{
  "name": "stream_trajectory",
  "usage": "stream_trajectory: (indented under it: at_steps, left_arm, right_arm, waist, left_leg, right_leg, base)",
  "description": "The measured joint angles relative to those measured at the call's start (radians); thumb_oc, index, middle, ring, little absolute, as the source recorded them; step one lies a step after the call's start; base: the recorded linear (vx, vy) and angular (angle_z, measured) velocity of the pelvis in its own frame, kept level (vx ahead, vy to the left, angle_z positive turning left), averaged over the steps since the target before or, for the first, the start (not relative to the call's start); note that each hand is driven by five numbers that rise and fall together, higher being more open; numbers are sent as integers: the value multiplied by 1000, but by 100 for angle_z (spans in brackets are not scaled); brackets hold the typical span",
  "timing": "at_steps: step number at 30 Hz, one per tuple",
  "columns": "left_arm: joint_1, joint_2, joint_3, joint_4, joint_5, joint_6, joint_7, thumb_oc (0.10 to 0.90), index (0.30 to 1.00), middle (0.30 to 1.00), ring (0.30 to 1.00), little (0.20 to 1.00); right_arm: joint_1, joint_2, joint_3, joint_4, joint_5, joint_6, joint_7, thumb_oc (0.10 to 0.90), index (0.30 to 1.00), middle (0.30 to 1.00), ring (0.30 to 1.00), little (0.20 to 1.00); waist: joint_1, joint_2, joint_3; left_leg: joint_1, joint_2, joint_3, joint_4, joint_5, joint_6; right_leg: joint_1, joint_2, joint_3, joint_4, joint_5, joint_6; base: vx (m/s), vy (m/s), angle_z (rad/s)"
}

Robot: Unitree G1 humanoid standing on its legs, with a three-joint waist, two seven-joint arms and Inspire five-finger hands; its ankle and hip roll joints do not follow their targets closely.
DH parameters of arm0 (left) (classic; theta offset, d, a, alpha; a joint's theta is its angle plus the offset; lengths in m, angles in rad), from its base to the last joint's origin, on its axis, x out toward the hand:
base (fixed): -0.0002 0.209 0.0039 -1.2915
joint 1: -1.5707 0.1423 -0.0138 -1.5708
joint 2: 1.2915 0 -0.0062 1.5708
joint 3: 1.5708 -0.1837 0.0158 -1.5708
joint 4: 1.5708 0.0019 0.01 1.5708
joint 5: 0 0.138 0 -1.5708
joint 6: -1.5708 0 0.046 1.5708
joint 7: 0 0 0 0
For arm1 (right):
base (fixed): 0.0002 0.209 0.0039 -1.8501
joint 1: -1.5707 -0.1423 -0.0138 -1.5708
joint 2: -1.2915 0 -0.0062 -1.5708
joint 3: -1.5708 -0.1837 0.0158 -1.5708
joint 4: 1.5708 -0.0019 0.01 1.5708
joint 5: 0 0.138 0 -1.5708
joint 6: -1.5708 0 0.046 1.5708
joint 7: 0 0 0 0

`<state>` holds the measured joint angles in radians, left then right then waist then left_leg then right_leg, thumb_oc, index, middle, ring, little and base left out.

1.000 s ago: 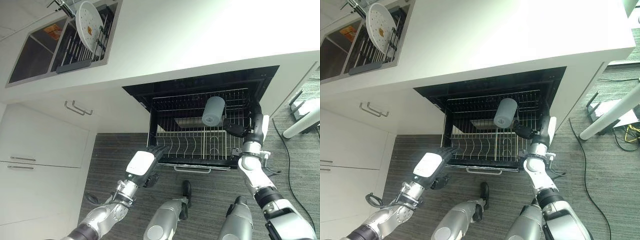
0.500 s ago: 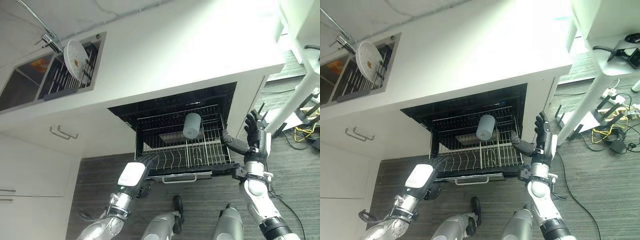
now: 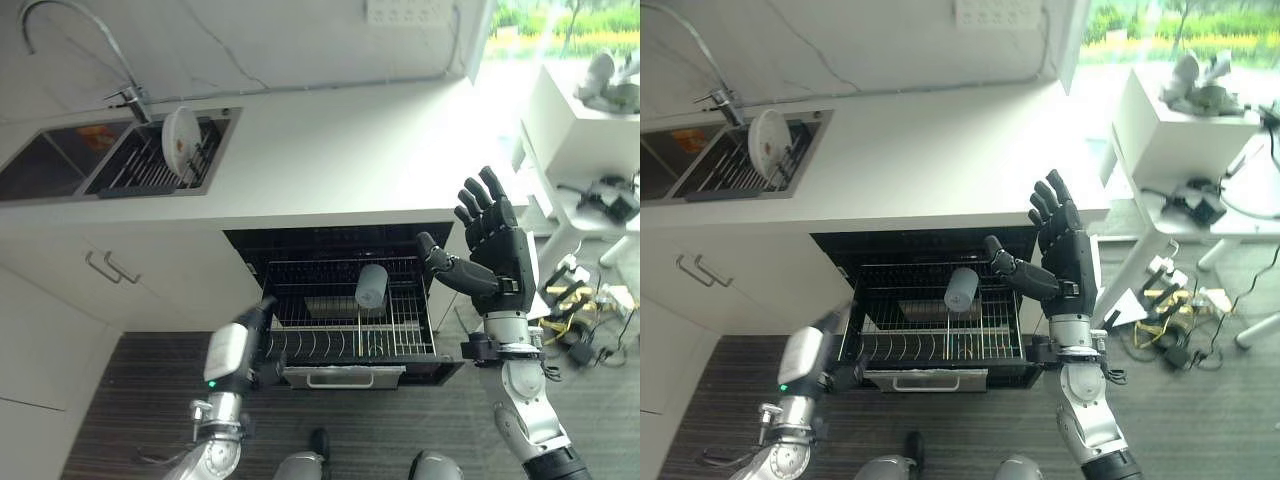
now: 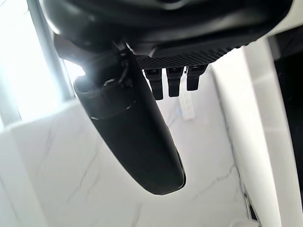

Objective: Place the dishes in the dishwasher.

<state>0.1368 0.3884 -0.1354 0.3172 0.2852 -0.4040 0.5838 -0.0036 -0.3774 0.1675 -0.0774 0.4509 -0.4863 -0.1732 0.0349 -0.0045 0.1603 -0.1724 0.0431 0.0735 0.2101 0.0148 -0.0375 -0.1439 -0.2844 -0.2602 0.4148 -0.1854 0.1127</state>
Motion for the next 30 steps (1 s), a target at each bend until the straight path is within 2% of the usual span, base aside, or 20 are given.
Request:
stream_trajectory:
  at_steps: [2,5,8,9,10,11,12,13,14,15,16,17,19,22,24,25,26,27,28,30]
  left_arm:
    - [6,-56,105,-116,-196,-46,-45,800,900,900,900,900]
    - [6,-49,162,-181,-312,-55,-75,800,900,900,900,900]
    - [14,-7,228,-178,-357,-20,-11,800,900,900,900,900]
    - [19,0,263,-162,-357,9,9,800,900,900,900,900]
    - [38,-3,310,-123,-360,45,38,800,900,900,900,900]
    - [35,-4,365,-42,-393,79,37,800,900,900,900,900]
    - [55,-16,376,57,-447,113,20,800,900,900,900,900]
    - [106,-53,344,123,-514,149,-81,800,900,900,900,900]
    - [152,-88,315,152,-533,176,-151,800,900,900,900,900]
    - [191,-108,252,207,-569,186,-233,800,900,900,900,900]
    - [199,-110,154,293,-593,184,-308,800,900,900,900,900]
    - [178,-126,108,351,-594,188,-340,800,900,900,900,900]
    - [111,-211,99,552,-661,211,-468,800,900,900,900,900]
    - [45,-220,134,698,-703,214,-544,800,900,900,900,900]
    - [-2,-225,170,779,-704,226,-587,800,900,900,900,900]
    - [2,-232,167,796,-703,220,-637,800,900,900,900,900]
    - [-1,-241,165,794,-703,218,-643,800,900,900,900,900]
    - [-36,-230,123,798,-693,241,-673,800,900,900,900,900]
    - [-62,-188,34,809,-650,274,-726,800,900,900,900,900]
    - [-95,-153,-53,799,-612,301,-767,800,900,900,900,900]
  right_arm:
    - [77,40,-87,-11,2,11,22,800,900,900,900,900]
    - [120,56,-163,-10,5,27,35,800,900,900,900,900]
    - [147,63,-190,0,64,36,63,800,900,900,900,900]
    - [142,63,-190,17,72,36,81,800,900,900,900,900]
    - [134,53,-189,43,73,38,97,800,900,900,900,900]
    - [113,27,-189,43,91,37,98,800,900,900,900,900]
    - [74,-5,-189,42,103,31,101,800,900,900,900,900]
    - [67,-39,-203,43,117,21,105,800,900,900,900,900]
    - [89,-50,-212,52,138,24,113,800,900,900,900,900]
    - [133,-45,-219,58,150,21,118,800,900,900,900,900]
    - [160,-66,-225,65,151,-1,120,800,900,900,900,900]
    - [147,-81,-234,83,151,-16,119,800,900,900,900,900]
    - [58,-19,-239,140,150,-19,79,800,900,900,900,900]
    - [42,-32,-240,130,140,-20,43,800,900,900,900,900]
    - [41,-73,-262,109,140,-20,26,800,900,900,900,900]
    - [52,-105,-370,81,141,-23,-7,800,900,900,900,900]
    - [52,-102,-411,83,142,-31,-19,800,900,900,900,900]
    - [75,-93,-432,67,167,-23,-28,800,900,900,900,900]
    - [83,-54,-455,30,209,-10,-15,800,900,900,900,900]
    - [75,4,-422,2,269,14,-10,800,900,900,900,900]
  waist:
    - [12,-19,-7]
    - [-5,-21,-10]
    - [-10,-20,-10]
    - [-16,-16,-8]
    - [-31,3,-7]
    - [-38,4,-9]
    - [-26,-10,-15]
    - [-25,19,-12]
    - [-6,23,-11]
    - [3,-5,-1]
    - [-6,-21,6]
    - [-1,-22,20]
    - [-17,-7,56]
    - [-39,30,75]
    - [-67,37,74]
    - [-116,78,50]
    - [-123,91,42]
    - [-119,53,46]
    - [-116,65,36]
    - [-136,59,33]
  left_leg:
    - [-9,-27,-3,58,-47,21]
    - [-22,-65,1,92,-77,54]
    - [-16,-78,40,99,-98,92]
    - [0,-72,36,79,-100,113]
    - [27,-53,-1,28,-61,103]
    - [35,-54,-28,-6,-32,85]
    - [26,-99,-15,-3,-31,83]
    - [9,-128,-33,-20,-21,62]
    - [9,-136,-21,-34,-14,66]
    - [7,-114,16,101,-98,72]
    - [40,-95,4,97,-68,5]
    - [28,-115,-28,107,-38,-35]
    - [-39,-50,-36,153,-116,-16]
    - [-85,88,-162,104,-93,-49]
    - [-84,132,-181,83,-81,-48]
    - [-22,131,-75,29,-78,-28]
    - [6,126,-59,-10,-16,-79]
    - [19,53,-26,27,-52,-50]
    - [22,-1,-28,45,-100,9]
    - [36,-21,18,34,-94,41]
  right_leg:
    - [34,-17,4,-20,-3,13]
    - [57,-32,36,-62,16,17]
    - [81,-45,16,-137,179,58]
    - [79,-14,5,-90,138,97]
    - [77,153,60,7,27,66]
    - [76,351,182,1,-18,-2]
    - [90,364,174,-59,-51,-106]
    - [81,346,153,-76,-70,-177]
    - [64,326,137,-77,-57,-220]
    - [66,294,117,-77,-61,-242]
    - [57,265,129,-59,-63,-227]
    - [40,249,141,-53,-57,-219]
    - [59,266,175,-93,-21,-184]
    - [84,299,179,-90,-37,-156]
    - [78,278,200,-64,-53,-135]
    - [89,229,197,-40,-82,-87]
    - [86,208,200,-15,-101,-61]
    - [82,161,226,-7,-92,-27]
    - [75,125,222,-3,-64,4]
    - [59,86,196,-28,17,-2]
  base:
    - [2,216,22]
    - [-8,194,14]
    - [-9,152,-29]
    - [-11,88,-3]
    - [-25,5,43]
    - [-10,-94,46]
    - [8,-104,62]
    - [82,-47,41]
    - [67,54,65]
    - [85,230,54]
    - [49,400,43]
    - [93,483,5]
    - [116,473,-37]
    - [113,456,-29]
    - [101,493,-23]
    - [113,668,-3]
    - [133,758,-5]
    - [85,484,-27]
    - [101,318,-45]
    - [99,286,-51]
